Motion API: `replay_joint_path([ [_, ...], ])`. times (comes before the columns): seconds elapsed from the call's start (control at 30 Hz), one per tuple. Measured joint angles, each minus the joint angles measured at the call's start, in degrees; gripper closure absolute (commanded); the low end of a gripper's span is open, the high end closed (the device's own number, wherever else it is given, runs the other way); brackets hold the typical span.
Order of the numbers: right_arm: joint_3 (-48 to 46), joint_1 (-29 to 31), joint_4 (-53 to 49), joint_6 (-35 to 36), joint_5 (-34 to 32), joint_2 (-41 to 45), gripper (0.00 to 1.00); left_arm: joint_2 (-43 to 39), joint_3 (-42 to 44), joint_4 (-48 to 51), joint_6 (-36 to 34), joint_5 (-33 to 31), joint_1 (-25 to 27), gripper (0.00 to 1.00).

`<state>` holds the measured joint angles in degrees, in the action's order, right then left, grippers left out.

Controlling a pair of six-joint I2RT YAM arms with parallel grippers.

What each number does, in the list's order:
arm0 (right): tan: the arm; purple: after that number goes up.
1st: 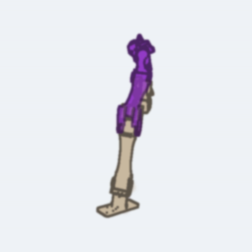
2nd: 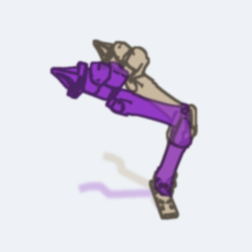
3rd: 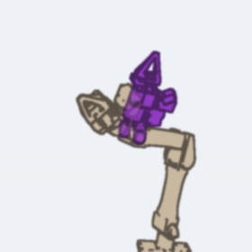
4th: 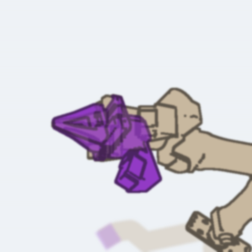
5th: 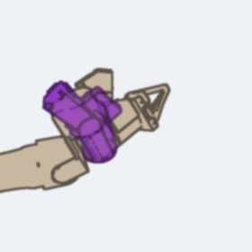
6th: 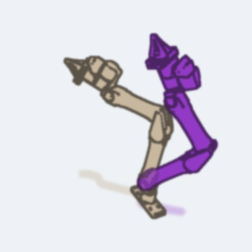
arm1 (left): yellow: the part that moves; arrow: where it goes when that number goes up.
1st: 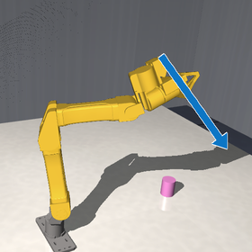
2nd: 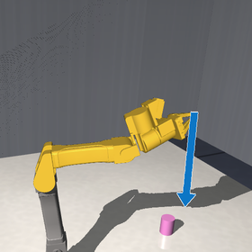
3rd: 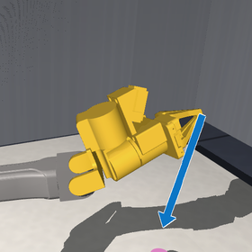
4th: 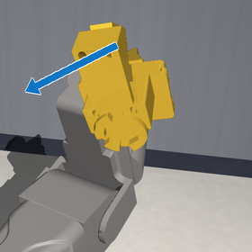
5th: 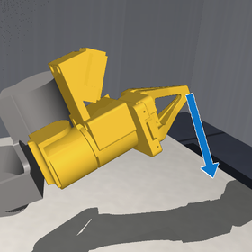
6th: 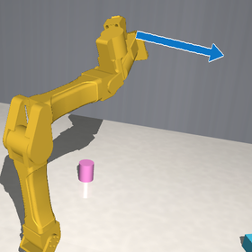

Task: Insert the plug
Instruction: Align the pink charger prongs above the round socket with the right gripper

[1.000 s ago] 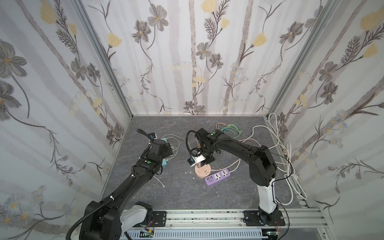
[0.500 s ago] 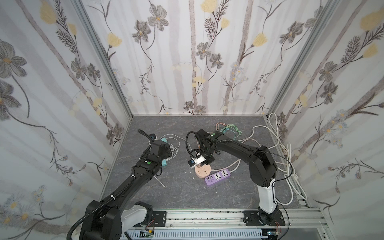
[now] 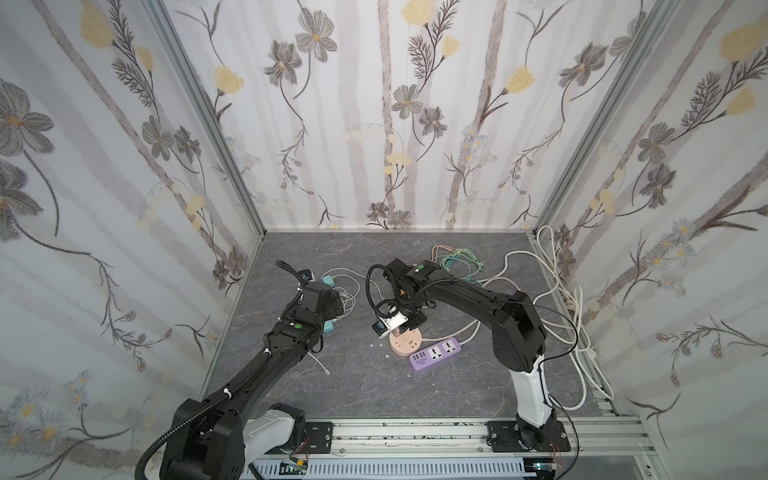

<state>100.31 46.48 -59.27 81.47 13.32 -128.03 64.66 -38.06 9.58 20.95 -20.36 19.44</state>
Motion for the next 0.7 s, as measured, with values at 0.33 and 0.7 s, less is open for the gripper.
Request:
replay_joint_path([
  [0.33,-0.20,0.00,-0.87,0.52,-0.57,1.68,1.00,1.44,0.04,-0.20,-0.28,1.14,-0.04,0.00],
  [0.7,-1.38,-0.11,2.16,1.81,-1.18,0.15,1.00,1.99,0.02,-0.26,-1.68,1.14,-0.07,0.00],
])
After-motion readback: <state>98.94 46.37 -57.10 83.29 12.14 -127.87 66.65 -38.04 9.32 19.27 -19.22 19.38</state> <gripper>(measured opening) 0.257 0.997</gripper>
